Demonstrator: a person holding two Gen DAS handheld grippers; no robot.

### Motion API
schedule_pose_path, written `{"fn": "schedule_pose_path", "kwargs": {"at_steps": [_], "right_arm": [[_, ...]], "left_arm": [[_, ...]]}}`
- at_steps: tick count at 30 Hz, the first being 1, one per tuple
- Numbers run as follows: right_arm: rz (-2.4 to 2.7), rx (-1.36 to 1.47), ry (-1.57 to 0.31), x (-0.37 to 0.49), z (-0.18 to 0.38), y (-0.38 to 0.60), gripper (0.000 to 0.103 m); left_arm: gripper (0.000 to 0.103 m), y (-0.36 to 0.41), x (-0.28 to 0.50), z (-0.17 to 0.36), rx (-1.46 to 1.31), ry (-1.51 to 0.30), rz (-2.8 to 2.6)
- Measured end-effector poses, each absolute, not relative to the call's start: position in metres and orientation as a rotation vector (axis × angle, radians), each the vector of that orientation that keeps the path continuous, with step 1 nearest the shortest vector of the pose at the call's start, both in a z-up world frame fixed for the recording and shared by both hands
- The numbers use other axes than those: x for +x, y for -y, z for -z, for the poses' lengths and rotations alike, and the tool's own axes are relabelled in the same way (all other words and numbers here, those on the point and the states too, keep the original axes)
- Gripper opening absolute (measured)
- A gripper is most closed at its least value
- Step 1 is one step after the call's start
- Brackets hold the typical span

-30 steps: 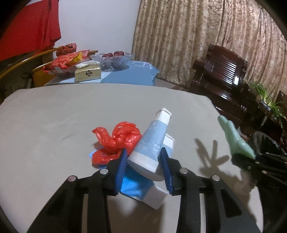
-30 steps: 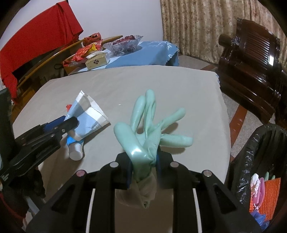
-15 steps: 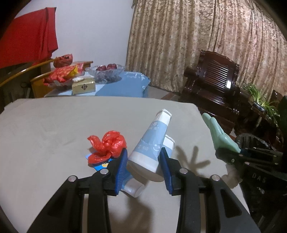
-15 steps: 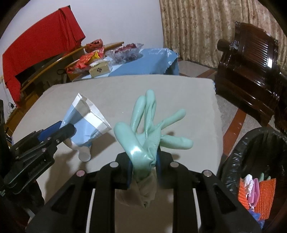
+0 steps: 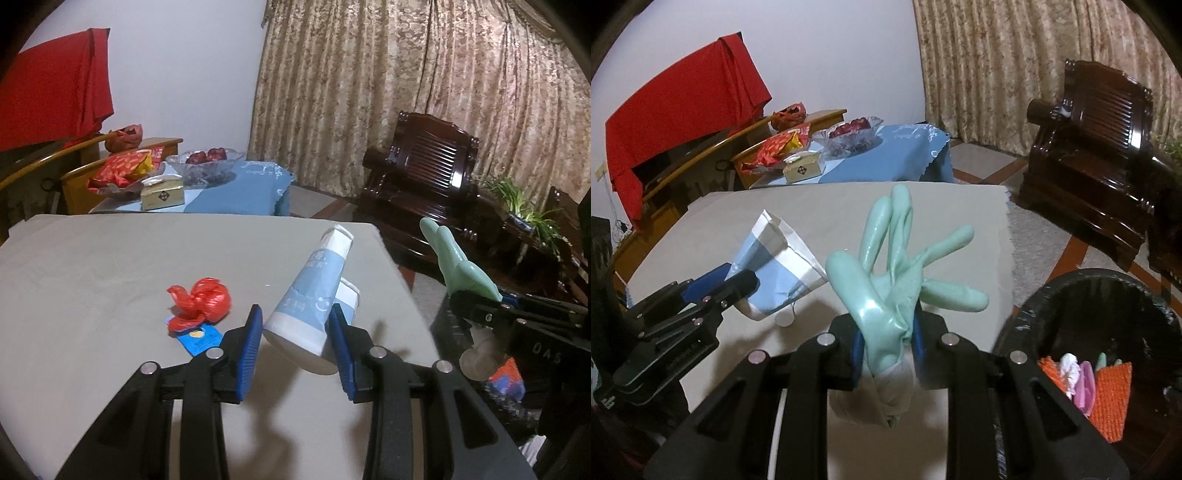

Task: Collect trash
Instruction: 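Carry the toothpaste tube and green glove over the bin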

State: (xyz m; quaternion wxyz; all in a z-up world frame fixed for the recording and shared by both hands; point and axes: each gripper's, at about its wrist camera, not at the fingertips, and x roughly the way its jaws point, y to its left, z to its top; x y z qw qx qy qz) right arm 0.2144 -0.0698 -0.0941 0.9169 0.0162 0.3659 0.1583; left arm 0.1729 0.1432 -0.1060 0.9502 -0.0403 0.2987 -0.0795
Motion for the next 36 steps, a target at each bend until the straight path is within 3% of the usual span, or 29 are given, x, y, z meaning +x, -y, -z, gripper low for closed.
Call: {"fn": "schedule_pose_path", "kwargs": {"at_steps": [36], "right_arm": [[0.004,0.106,-0.672,0.134,0.084,0.265,0.02]], "left_arm": [[0.037,0.051,0.153,0.088,0.018,-0.576,0.492]]}}
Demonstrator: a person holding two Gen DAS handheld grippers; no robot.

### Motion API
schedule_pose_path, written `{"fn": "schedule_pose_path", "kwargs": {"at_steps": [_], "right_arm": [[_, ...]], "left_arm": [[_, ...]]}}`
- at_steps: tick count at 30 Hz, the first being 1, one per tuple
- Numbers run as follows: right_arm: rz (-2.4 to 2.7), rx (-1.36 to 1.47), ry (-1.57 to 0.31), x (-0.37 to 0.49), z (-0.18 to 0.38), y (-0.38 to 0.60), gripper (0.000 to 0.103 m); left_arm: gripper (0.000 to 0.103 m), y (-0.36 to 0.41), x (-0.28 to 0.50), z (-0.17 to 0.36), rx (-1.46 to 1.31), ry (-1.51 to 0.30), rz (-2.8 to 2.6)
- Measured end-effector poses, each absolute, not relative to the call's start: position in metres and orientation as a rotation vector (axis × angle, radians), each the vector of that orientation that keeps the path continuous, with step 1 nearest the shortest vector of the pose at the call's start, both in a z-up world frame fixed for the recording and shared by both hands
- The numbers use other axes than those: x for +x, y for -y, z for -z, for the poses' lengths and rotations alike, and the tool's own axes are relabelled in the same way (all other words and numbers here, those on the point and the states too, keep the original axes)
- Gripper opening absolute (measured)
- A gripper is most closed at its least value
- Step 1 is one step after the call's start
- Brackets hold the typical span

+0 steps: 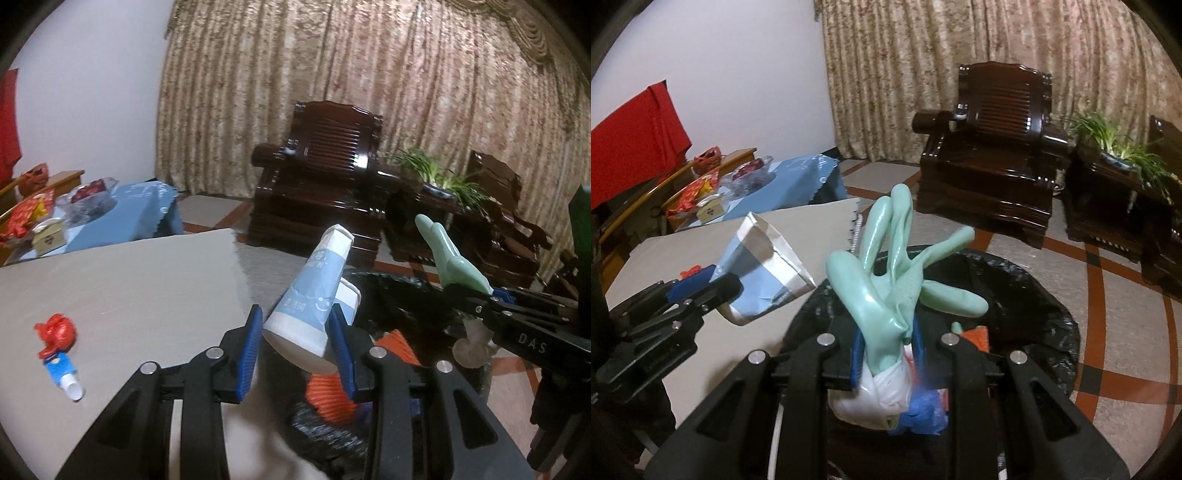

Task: Collect trash
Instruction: 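Carry the toothpaste tube and green glove over the bin, then open both grippers to drop the tube and glove into the bin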

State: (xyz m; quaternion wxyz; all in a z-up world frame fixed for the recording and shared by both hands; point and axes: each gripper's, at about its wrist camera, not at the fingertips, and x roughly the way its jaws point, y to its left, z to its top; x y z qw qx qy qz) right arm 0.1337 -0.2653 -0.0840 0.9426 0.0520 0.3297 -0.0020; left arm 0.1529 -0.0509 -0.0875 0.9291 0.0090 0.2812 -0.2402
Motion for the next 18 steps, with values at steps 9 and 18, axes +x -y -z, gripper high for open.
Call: {"fn": "schedule_pose_path", "kwargs": {"at_steps": [9,18], "right_arm": [[0.062,0.131,-0.697,0.138,0.1,0.304,0.02],[0.092,0.138,-0.74,0.145,0.122,0.329,0.021]], "left_arm": [[0.037,0.102,0.163,0.103,0.078,-0.608,0.549],[0.037,0.133,0.171,0.122,0.114,-0.646,0.587]]}}
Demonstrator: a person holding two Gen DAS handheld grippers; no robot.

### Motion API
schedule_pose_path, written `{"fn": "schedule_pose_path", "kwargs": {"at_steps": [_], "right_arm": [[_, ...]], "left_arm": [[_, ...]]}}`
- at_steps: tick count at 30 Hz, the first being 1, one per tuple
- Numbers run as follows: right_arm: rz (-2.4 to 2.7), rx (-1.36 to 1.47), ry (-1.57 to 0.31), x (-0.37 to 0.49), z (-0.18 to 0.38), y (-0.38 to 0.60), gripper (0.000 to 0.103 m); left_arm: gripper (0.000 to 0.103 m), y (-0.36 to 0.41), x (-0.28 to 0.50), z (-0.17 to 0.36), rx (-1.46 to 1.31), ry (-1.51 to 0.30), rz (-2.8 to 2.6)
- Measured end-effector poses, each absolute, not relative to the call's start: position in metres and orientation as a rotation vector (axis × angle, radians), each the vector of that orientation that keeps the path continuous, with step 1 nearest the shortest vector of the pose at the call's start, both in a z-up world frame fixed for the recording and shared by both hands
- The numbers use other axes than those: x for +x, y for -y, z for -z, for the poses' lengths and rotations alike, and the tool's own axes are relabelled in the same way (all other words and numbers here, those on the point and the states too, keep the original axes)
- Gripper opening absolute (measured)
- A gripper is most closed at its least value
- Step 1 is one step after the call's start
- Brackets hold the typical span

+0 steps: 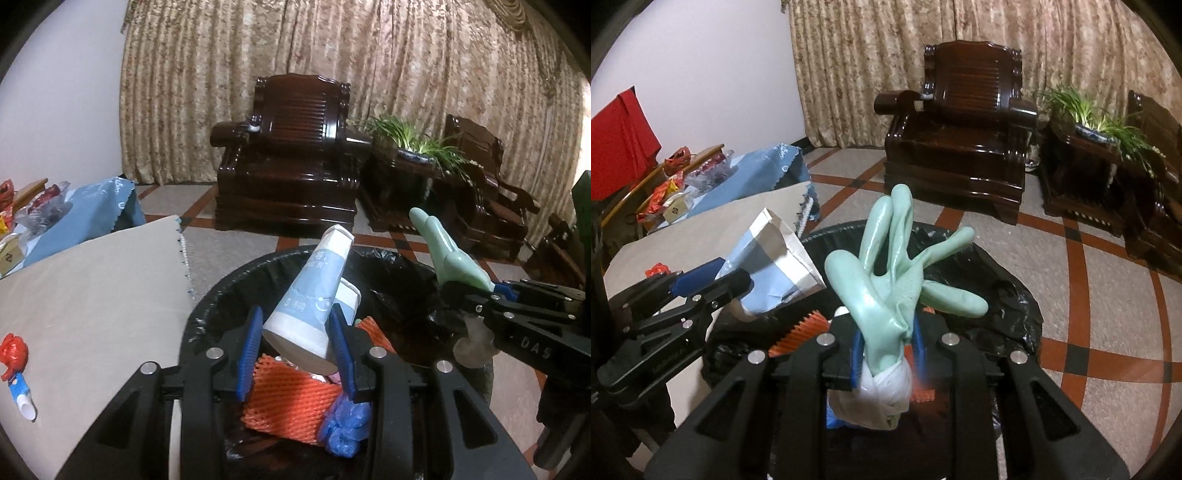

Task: Collect trash
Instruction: 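Open both grippers to drop the tube and glove into the bin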

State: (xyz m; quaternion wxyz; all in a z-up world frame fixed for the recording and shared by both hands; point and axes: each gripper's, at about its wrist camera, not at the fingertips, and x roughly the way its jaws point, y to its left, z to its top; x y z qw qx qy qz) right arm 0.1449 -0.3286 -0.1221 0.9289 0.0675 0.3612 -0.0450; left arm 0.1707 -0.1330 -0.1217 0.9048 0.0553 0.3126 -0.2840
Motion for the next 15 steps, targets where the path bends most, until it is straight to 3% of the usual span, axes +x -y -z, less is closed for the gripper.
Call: {"fn": "schedule_pose_path", "kwargs": {"at_steps": [7,9,10,11,15], "right_arm": [[0.1,0.149,-0.754,0.147,0.132,0.336,0.023],[0.108,0.156,-0.758,0.148,0.133,0.339,0.033],[0.111,0.157,-0.765,0.149,0.134,0.337,0.035],[0.115,0.157,-0.773,0.149,0.136,0.338,0.042],[0.134,0.152,-0.77,0.144,0.137,0.339,0.074]], "left_arm": [[0.037,0.141,0.173,0.127,0.121,-0.657,0.597],[0.039,0.14,0.174,0.127,0.115,-0.662,0.601],[0.048,0.139,0.174,0.128,0.108,-0.666,0.608],[0.057,0.137,0.174,0.128,0.096,-0.67,0.616],[0.067,0.129,0.173,0.127,0.075,-0.67,0.616]]}}
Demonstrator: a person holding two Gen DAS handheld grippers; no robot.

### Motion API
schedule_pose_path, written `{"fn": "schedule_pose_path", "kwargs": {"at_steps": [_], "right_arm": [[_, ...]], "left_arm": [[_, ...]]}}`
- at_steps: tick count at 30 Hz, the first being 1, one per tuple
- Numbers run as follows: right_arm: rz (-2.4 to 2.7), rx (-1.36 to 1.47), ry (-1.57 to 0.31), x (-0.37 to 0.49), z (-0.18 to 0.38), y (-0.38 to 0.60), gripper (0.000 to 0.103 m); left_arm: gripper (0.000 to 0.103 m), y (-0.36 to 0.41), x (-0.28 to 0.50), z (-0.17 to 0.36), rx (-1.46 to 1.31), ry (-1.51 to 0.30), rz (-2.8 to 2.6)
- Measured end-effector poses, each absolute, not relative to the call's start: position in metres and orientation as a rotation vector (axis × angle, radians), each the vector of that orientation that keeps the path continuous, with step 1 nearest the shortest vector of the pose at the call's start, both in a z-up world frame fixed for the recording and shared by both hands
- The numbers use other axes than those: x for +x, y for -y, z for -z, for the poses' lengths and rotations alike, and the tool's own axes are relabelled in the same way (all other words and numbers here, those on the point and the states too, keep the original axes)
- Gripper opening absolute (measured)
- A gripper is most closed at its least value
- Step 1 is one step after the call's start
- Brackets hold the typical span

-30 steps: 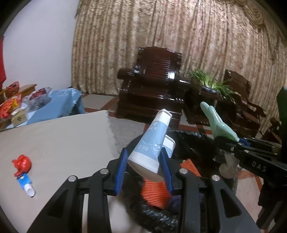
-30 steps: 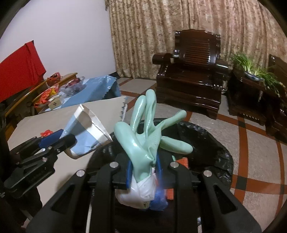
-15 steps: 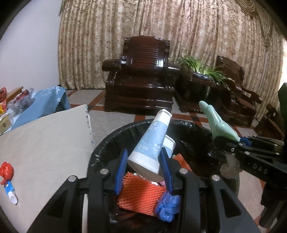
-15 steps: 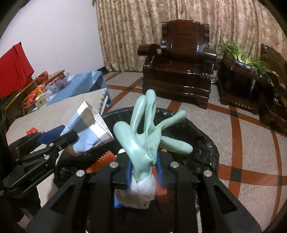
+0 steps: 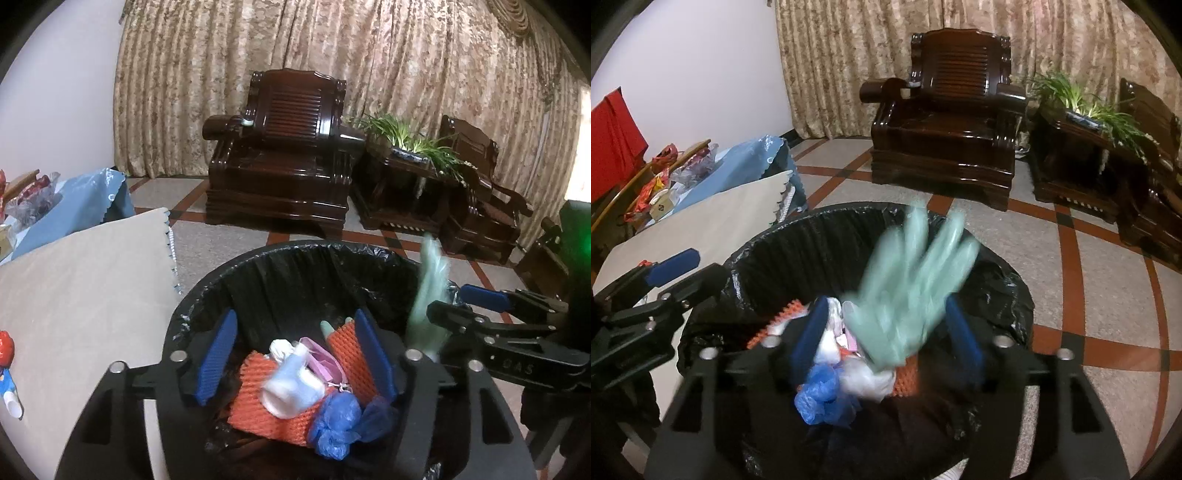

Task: Collect trash
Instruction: 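Open both grippers to drop the tube and glove into the bin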

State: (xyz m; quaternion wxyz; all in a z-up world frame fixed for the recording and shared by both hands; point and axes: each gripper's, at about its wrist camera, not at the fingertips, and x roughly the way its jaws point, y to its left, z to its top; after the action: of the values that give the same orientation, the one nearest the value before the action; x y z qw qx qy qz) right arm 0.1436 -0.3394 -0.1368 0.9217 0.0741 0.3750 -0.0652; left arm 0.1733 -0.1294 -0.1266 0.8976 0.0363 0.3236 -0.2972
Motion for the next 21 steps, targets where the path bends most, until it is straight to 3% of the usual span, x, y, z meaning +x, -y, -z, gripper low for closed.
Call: {"fn": "schedule_pose_path", "kwargs": {"at_steps": [2,5,11,21], "right_arm": [[0.142,0.144,-0.762,0.141,0.135,0.337,0.089],[0.135,0.152,-0.752,0.136,0.132,0.336,0.094],[0.111,0.175,-0.724,0.127,0.121,0.321,0.096],[0.011,0.146,-0.691,0.146,0.103,0.258,0.096]], "left_arm": [[0.074,0.122,0.172,0.126,0.066,-0.665,0.6],[0.085,0.107,0.173,0.123,0.053,-0.657,0.571],[0.095,0.067,0.173,0.112,0.02,-0.634,0.505],[0.097,-0.017,0.166,0.102,-0.026,-0.598,0.357]]}}
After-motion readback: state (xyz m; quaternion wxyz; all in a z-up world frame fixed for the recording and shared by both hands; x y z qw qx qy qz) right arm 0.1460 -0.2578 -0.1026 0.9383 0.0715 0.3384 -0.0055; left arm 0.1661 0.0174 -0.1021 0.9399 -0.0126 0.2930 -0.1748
